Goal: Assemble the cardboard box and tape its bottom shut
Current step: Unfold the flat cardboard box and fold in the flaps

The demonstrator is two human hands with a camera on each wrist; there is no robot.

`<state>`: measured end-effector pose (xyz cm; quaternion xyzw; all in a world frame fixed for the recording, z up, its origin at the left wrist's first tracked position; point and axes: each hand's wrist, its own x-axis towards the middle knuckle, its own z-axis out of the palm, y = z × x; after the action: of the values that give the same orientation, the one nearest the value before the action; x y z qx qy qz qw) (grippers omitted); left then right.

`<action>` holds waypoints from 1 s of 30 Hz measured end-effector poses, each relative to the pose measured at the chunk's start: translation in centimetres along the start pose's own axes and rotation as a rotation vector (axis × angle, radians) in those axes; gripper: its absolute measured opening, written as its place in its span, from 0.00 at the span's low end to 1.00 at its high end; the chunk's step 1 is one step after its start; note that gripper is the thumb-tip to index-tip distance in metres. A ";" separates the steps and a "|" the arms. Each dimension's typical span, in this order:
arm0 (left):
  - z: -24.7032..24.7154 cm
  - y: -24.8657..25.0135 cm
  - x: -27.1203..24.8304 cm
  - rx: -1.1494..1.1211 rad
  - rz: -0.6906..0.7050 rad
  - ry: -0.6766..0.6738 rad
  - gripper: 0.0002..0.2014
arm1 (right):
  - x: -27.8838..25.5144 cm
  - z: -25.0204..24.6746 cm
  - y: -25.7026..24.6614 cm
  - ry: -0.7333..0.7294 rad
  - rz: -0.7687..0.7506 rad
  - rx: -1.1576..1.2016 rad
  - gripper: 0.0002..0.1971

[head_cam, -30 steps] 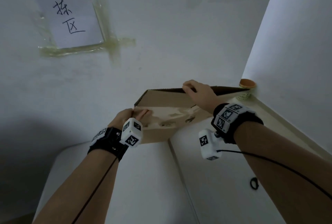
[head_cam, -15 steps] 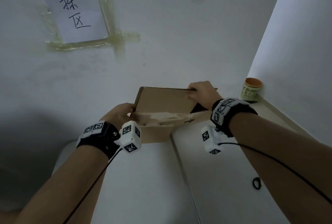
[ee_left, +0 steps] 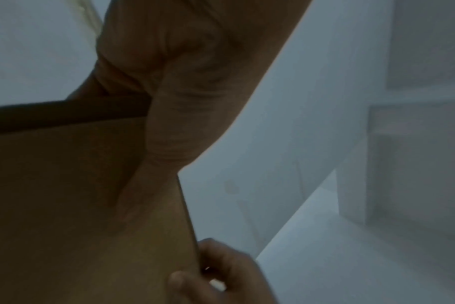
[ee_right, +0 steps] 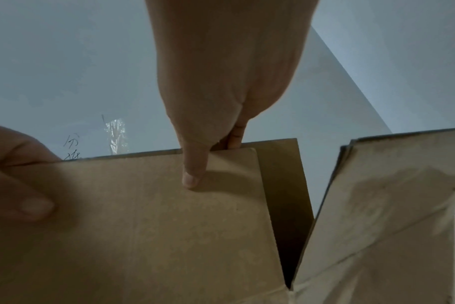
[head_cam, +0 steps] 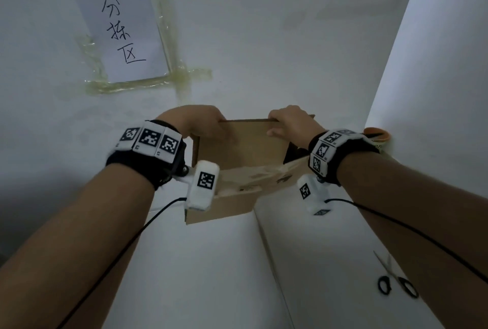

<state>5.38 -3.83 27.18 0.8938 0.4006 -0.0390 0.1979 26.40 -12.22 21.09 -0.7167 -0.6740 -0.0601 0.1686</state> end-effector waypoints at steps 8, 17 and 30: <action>4.0 -1.3 0.3 -0.316 -0.012 0.066 0.12 | -1.0 -0.3 -0.2 0.166 0.188 0.060 0.15; 11.5 -5.4 -0.4 -0.640 -0.154 -0.028 0.14 | -4.0 6.2 0.5 0.027 0.594 0.335 0.20; 11.6 -5.2 -0.1 -0.445 -0.124 -0.025 0.17 | -2.8 10.2 0.0 -0.132 0.820 0.883 0.37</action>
<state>2.55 -5.27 14.92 0.8012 0.4510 0.0271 0.3924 24.75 -11.57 10.65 -0.7825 -0.3130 0.3397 0.4175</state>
